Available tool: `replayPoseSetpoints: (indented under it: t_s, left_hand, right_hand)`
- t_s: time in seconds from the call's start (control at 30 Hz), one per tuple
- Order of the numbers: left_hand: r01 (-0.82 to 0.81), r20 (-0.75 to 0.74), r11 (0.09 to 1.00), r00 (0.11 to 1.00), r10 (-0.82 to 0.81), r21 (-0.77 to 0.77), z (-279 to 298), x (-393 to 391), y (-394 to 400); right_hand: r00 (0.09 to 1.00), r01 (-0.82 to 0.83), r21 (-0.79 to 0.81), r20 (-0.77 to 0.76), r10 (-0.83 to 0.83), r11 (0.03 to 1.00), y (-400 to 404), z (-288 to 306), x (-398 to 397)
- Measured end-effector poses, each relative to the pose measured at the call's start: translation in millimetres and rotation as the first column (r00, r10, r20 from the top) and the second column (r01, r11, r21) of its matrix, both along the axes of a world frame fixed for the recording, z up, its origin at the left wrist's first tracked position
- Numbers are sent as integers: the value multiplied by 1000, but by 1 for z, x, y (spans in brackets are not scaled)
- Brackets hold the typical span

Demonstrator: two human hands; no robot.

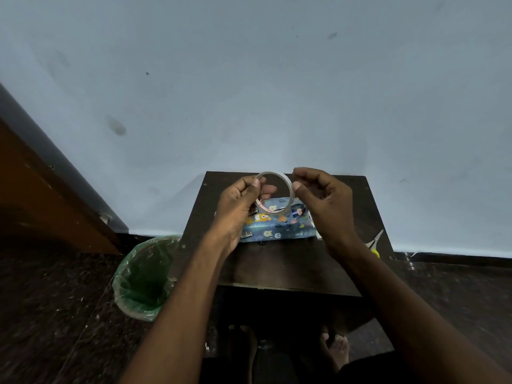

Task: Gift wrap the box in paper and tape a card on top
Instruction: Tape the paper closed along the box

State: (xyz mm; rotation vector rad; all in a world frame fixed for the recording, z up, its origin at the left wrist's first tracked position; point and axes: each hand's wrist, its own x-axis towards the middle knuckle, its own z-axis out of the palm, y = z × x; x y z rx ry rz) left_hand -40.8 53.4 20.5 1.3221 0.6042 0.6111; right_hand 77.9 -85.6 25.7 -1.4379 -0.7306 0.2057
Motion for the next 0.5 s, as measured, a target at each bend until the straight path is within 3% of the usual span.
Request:
replayPoseSetpoints:
  t_s: [0.1,0.23,0.5]
  left_hand:
    - [-32,-9,999,999,32,-5,0,3,-2]
    - [-62,-12,995,998,61,-80,0,5,-2]
    - [-137,-87,990,987,135,-17,5,6,-7]
  right_hand:
    - [962,-141,7,-236,139,990,-2,-1,4]
    - [877,-260,57,-404,260,964,0,1,-2]
    - [790,-390,177,-440,427,904,3,3,-16]
